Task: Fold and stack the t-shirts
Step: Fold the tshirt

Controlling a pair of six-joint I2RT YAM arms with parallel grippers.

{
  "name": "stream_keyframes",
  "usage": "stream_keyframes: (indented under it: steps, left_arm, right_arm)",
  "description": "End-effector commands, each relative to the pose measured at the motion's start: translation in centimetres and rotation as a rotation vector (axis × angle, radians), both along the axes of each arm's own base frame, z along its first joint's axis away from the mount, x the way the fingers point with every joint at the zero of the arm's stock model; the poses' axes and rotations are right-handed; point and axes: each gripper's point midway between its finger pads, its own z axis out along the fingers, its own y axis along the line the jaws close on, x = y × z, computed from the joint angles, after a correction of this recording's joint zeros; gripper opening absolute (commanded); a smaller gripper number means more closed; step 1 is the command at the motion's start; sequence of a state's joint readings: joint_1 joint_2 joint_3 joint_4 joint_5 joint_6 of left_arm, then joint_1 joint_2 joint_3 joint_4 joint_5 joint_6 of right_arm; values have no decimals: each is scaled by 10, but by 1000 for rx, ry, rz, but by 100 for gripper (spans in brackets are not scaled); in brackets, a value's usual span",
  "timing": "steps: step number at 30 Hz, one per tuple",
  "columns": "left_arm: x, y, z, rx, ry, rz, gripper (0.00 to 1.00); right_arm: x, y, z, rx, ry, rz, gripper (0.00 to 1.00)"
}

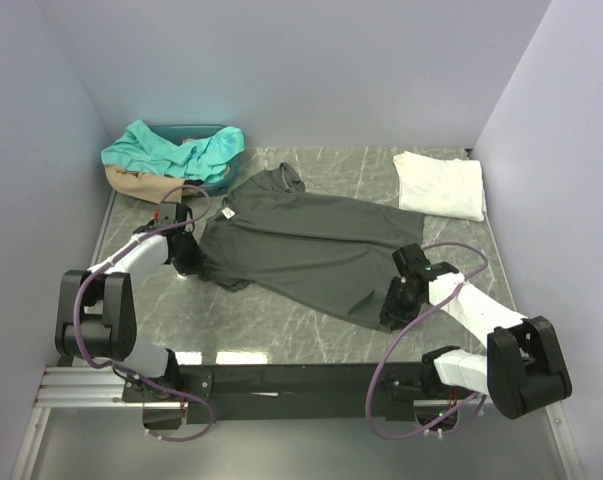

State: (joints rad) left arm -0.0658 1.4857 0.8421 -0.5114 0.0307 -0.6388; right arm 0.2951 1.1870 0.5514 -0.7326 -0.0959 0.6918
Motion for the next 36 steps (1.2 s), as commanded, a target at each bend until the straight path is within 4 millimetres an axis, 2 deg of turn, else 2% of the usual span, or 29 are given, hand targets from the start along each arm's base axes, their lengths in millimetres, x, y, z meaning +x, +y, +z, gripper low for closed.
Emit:
stream_keyframes:
  steps: [1, 5, 6, 11, 17, 20, 28, 36]
  left_arm:
    - [12, -3, 9, -13, -40, -21, 1]
    - [13, -3, 8, -15, -35, -22, 1]
    - [13, -3, 8, -15, -35, -22, 1]
    - [12, -3, 8, -14, -31, -25, 1]
    - [10, -3, 8, -17, -34, -27, 1]
    - [9, -3, 12, -18, -41, -24, 1]
    - [-1, -3, 34, -27, -66, 1, 1]
    - [-19, -7, 76, -84, -133, 59, 1]
  right_arm:
    - [2, 0, -3, -4, -7, -10, 45]
    - [1, -1, -5, -12, -4, -15, 39]
    - [2, -1, -3, -13, -10, -14, 35]
    - [4, -3, 6, -23, -31, -18, 31]
    - [-1, -2, 10, -9, -28, -12, 7]
    - [-5, -1, 14, -2, -28, -8, 0]
    - [-31, 6, 26, 12, 7, 7, 0]
    - [-53, 7, 38, 17, 31, 22, 0]
